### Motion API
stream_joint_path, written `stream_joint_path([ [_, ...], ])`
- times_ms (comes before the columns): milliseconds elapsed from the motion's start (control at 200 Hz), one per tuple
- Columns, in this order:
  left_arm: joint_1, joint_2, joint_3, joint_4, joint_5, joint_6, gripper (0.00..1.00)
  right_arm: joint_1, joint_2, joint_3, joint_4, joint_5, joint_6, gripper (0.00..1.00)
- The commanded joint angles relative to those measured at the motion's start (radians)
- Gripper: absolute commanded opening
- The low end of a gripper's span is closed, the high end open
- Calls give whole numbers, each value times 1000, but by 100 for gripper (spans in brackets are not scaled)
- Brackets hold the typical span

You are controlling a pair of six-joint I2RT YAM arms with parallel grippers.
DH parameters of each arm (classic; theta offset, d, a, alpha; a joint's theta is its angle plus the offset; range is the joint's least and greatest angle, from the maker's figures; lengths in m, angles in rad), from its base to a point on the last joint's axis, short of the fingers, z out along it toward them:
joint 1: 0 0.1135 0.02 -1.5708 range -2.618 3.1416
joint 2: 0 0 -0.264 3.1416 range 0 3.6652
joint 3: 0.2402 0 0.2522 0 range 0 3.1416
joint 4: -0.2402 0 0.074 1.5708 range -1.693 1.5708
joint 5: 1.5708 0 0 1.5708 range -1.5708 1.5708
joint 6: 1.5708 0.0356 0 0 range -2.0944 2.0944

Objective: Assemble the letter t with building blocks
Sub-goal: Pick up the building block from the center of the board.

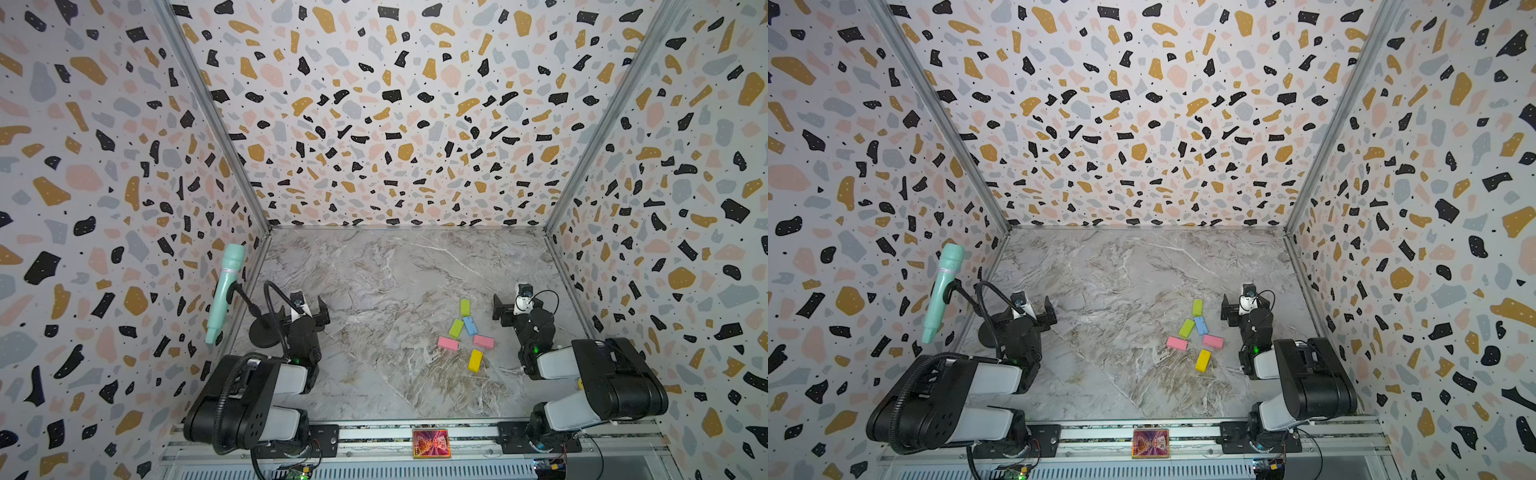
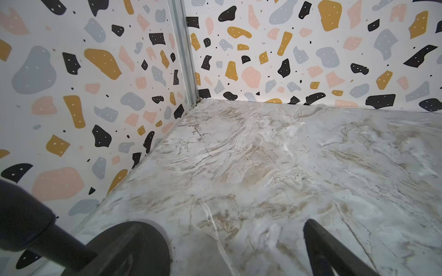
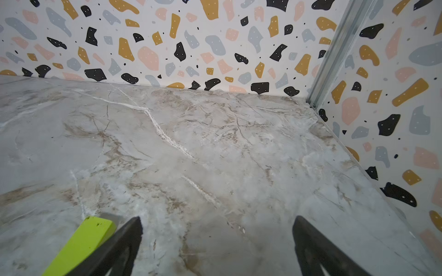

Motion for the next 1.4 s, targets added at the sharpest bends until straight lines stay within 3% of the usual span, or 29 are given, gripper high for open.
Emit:
stream_joint_path([
  [0, -6, 6, 22, 62, -13, 14, 99, 3, -1, 20, 25, 3, -5, 99],
  [1317, -1, 2, 19, 65, -6, 14, 99, 2, -9, 20, 27, 11, 1, 99],
  [1397, -2, -23, 21, 54, 22, 28, 100, 5, -60, 49, -71, 29, 4, 99],
])
